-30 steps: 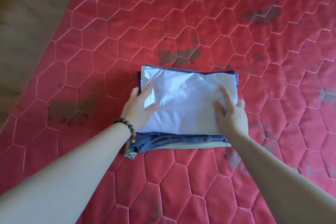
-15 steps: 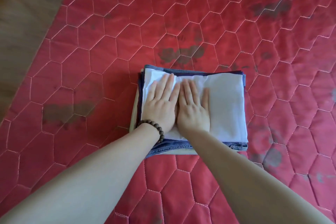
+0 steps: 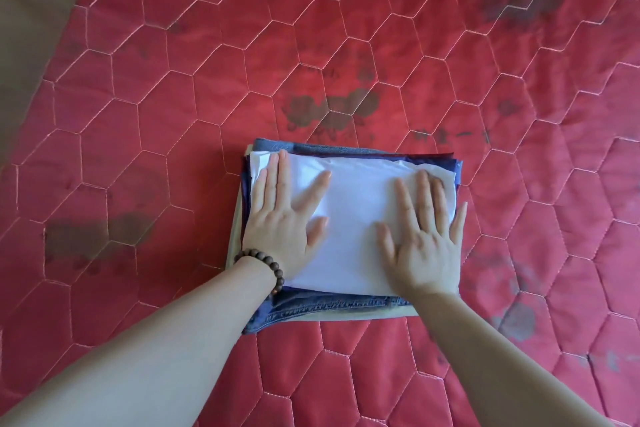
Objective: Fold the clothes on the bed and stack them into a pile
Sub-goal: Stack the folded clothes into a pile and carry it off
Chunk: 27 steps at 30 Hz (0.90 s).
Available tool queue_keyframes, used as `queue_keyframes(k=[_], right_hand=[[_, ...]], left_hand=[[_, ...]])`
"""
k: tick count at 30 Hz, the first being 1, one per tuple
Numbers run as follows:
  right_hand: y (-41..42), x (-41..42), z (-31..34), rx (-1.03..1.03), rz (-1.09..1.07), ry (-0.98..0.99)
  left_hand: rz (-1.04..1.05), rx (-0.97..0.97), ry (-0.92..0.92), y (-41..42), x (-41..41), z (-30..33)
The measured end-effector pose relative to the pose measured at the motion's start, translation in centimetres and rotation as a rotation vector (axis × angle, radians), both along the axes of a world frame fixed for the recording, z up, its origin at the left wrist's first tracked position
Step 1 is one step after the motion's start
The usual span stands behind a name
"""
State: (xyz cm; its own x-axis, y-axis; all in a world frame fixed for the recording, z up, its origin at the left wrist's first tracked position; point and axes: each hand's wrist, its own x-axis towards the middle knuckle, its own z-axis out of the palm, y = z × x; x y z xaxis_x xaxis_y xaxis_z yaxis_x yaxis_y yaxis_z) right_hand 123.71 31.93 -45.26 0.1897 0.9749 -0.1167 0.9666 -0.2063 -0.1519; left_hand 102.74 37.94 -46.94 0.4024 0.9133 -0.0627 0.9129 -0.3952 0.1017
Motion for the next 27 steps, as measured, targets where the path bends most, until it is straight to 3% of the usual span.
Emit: queue_keyframes(k=[10,13,16,21,24,27], right_hand=[[0.4,0.2,0.5,-0.020,0.007,0.041],[-0.2,0.3,1.3,0.097,-0.034,0.144],[-1.8,0.6,2.1,0.233,-0.227,0.226],[-2.9,1.1,3.1,0.056,-0.380,0.336],[-2.2,1.0,3.3,-0.047,-0.392,0.211],[-2.1,0.7,3.4,-0.134,-0.425,0.151]], left_hand=[[0.020,0.031,-0.079,-0.1,-0.4,0.2],[0.071,0.078,-0.147,-0.6,-0.8,0.7],[0.211,0.105,-0.281,-2.1,-1.9,1.1],[0.143,-0.141,-0.398,-6.4,-4.6,1.6],[0.112,-0.365,-0.375,-6.9,-5.6,1.9],[0.108,-0.371,-0.344,-6.8,-5.8,2.0]])
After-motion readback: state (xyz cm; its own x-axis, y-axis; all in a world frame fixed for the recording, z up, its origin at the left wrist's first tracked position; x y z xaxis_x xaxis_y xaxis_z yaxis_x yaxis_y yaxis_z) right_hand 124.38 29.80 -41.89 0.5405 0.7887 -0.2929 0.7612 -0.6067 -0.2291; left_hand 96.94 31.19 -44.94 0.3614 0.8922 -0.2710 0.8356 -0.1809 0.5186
